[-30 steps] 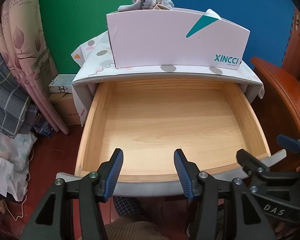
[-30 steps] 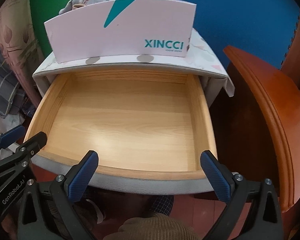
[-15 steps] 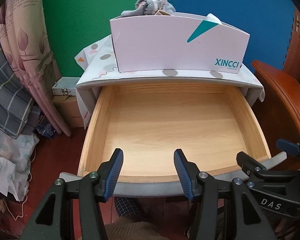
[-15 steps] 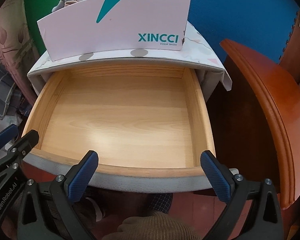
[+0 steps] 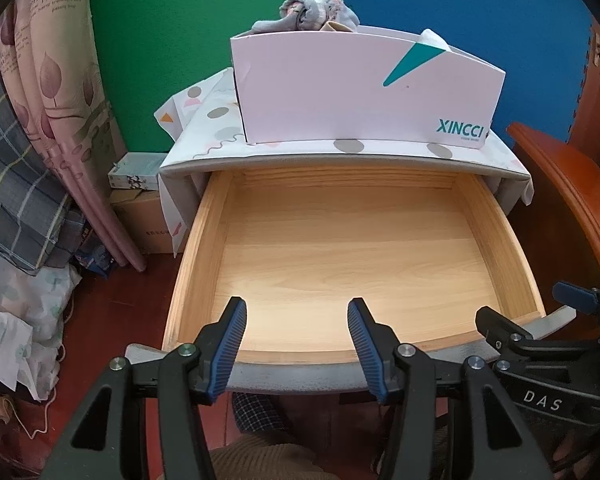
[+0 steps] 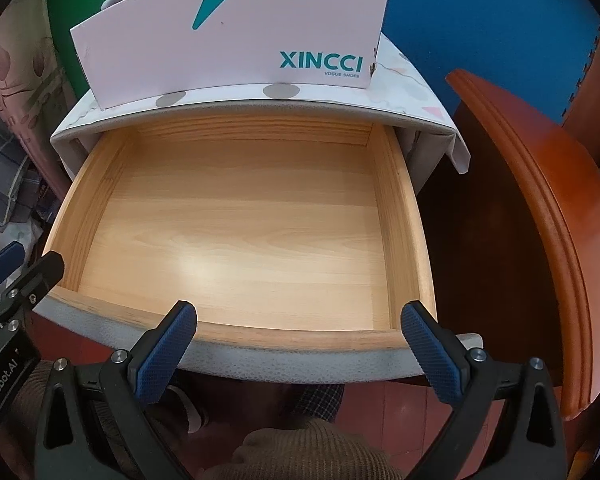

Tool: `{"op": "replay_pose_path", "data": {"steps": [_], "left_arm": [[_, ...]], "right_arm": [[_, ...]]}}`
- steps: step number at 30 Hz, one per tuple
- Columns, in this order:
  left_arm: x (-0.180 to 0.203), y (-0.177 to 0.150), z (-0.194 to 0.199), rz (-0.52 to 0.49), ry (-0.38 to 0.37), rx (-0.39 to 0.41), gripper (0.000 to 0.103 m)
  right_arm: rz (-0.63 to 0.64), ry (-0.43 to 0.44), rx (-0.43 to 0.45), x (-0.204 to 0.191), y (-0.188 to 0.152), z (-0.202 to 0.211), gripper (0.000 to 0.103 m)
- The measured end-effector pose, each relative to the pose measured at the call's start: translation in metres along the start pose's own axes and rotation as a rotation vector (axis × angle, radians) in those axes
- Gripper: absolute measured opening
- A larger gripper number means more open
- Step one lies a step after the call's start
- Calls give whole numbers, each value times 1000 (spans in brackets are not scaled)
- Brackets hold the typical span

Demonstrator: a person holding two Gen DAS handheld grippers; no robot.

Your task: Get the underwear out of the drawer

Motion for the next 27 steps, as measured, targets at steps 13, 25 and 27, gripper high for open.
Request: {"op": "replay_pose_path", "data": {"steps": [13,25,27], "left_arm": [[4,-2,-6,-11,1,-1,54],[5,-1,-7,-8,-8,-6,54],[6,-1,-8,-12,-4,-7,54]], "right_arm": [[4,-26,-1,4,-1,0,101],[12,-48,-19,4,-2,-3,101],[11,-50,-21,4,-2,-4,101]]}}
Point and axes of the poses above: each gripper's, at about its wrist camera, not at the fingertips, and z roughly against the way its jaws point, x to its right, y to its top, the point moved 4 cm from there along -z, roughly the way its jaws point, and after that the axes turned 2 degrees about y, right-handed, at the moved point
